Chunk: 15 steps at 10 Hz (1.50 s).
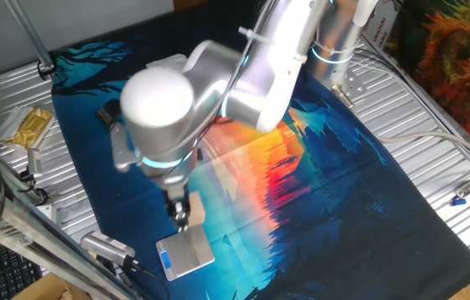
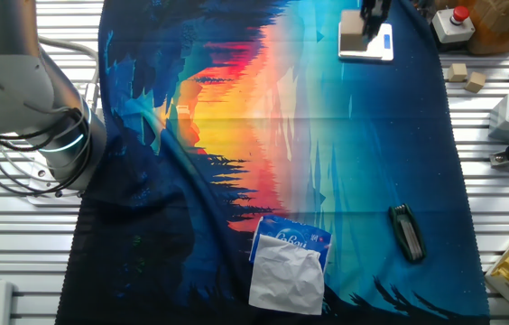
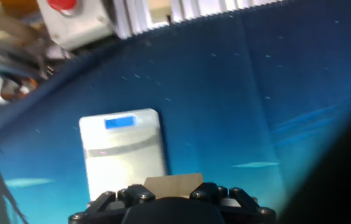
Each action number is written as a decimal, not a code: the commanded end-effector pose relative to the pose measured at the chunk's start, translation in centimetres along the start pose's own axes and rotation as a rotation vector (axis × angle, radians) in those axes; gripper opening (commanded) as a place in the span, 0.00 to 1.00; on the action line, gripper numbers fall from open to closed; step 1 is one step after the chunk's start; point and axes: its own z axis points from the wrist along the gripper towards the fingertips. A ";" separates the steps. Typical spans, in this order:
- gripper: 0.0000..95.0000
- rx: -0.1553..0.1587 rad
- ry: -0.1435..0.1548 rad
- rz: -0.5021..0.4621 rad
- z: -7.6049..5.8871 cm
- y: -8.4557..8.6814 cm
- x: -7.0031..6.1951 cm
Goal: Place the block on the scale
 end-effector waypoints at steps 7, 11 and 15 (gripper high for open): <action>0.00 -0.018 -0.044 0.018 1.6 3.4 -0.7; 0.00 -0.022 -0.054 0.007 3.1 3.1 -1.6; 0.00 -0.019 -0.052 0.024 4.7 4.2 -1.7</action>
